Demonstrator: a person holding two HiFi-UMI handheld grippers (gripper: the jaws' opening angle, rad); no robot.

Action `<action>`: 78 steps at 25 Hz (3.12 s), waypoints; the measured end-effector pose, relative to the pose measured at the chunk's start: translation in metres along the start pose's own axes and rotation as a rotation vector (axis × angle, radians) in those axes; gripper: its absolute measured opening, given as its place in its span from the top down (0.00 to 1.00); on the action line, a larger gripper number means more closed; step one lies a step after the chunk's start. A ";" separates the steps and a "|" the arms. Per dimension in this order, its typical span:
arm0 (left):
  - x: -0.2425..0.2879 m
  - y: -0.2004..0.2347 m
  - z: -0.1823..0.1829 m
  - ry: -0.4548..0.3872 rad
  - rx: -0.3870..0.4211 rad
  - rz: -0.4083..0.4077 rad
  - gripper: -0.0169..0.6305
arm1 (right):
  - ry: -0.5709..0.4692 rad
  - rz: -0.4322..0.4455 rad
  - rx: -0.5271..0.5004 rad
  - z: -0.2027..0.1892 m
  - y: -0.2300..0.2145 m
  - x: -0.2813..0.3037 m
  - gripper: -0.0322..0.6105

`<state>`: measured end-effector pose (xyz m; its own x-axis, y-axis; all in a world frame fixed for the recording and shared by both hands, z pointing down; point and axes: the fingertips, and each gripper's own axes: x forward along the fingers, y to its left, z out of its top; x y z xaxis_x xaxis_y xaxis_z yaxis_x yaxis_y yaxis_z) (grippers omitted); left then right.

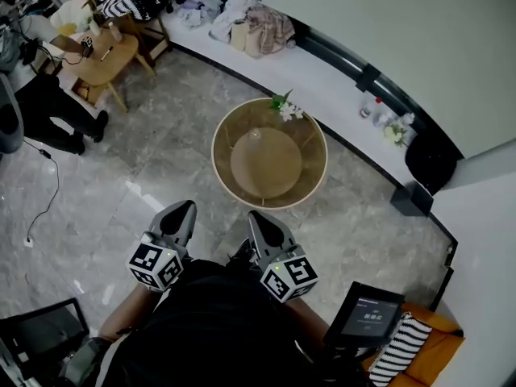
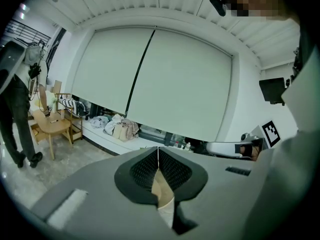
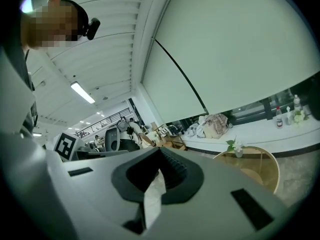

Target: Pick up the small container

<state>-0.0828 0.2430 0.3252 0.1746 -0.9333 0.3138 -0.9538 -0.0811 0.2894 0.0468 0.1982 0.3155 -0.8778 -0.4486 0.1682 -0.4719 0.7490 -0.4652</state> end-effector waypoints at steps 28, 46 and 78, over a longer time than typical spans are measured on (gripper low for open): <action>0.234 0.105 0.022 0.210 0.109 -0.248 0.97 | 0.013 -0.304 0.093 0.048 -0.140 0.148 0.94; 0.346 0.159 -0.041 0.228 0.146 -0.401 0.87 | 0.035 -0.527 0.150 0.009 -0.209 0.169 0.94; 0.536 0.176 -0.284 0.687 0.501 -0.390 0.51 | 0.116 -0.522 0.364 -0.118 -0.358 0.172 0.94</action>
<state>-0.0878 -0.1721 0.8012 0.4584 -0.4101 0.7885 -0.7637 -0.6355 0.1135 0.0548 -0.0890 0.6136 -0.5530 -0.6384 0.5355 -0.7989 0.2236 -0.5584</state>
